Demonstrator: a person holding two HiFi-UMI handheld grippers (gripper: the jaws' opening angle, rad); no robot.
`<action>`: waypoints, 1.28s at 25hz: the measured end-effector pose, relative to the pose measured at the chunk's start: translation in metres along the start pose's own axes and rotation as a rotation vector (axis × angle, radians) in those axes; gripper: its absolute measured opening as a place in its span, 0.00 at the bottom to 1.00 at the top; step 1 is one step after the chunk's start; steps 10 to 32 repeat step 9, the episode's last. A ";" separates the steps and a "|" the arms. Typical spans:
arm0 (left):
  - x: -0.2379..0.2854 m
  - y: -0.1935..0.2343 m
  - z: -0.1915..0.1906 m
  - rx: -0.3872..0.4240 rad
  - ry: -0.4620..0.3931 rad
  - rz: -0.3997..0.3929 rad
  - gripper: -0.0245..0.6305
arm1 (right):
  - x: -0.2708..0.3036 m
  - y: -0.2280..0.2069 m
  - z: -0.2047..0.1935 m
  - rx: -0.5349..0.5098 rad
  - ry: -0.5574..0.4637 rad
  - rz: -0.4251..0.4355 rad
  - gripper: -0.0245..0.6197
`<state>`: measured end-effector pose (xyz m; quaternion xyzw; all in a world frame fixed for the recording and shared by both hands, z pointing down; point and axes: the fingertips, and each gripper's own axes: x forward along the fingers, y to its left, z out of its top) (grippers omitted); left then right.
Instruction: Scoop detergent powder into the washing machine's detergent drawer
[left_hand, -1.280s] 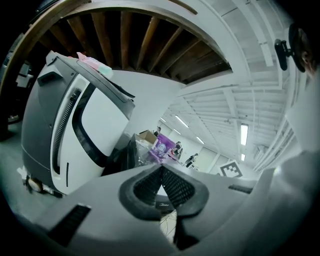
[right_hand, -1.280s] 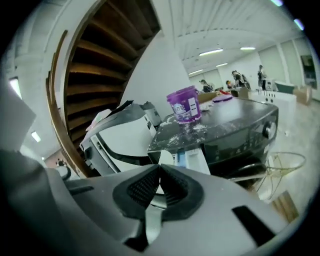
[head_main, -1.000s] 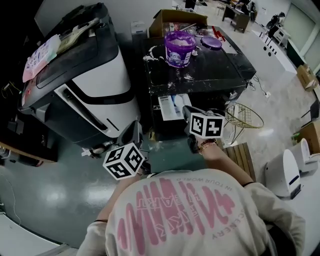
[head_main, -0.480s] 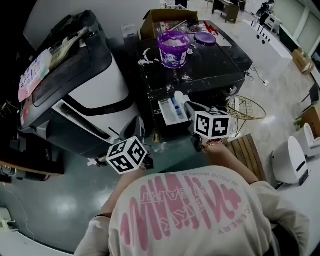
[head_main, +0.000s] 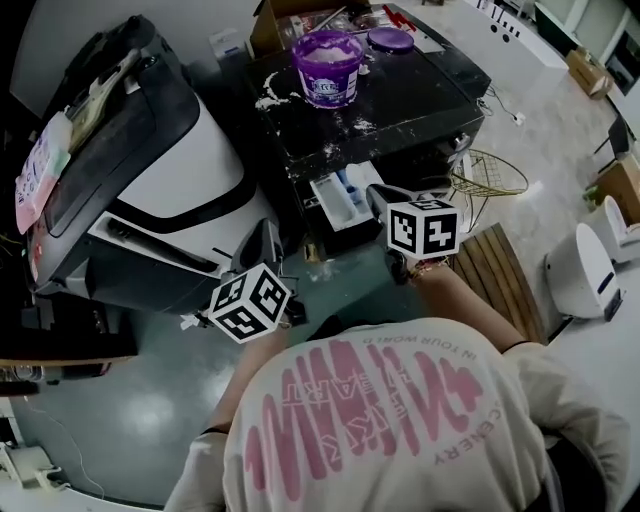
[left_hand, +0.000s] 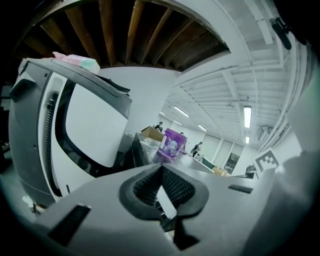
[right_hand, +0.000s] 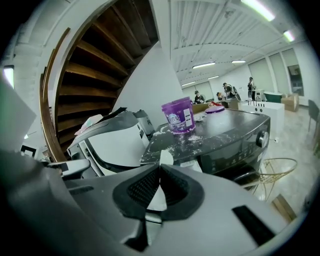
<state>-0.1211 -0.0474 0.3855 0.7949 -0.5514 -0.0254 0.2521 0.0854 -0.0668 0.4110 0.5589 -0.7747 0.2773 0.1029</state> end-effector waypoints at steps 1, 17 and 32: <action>0.001 0.001 -0.001 -0.005 0.004 -0.004 0.04 | 0.000 0.000 -0.002 0.000 0.007 -0.008 0.04; 0.015 0.016 0.000 -0.015 0.017 -0.037 0.04 | 0.012 0.004 -0.015 -0.009 0.028 -0.037 0.04; 0.015 0.016 0.000 -0.015 0.017 -0.037 0.04 | 0.012 0.004 -0.015 -0.009 0.028 -0.037 0.04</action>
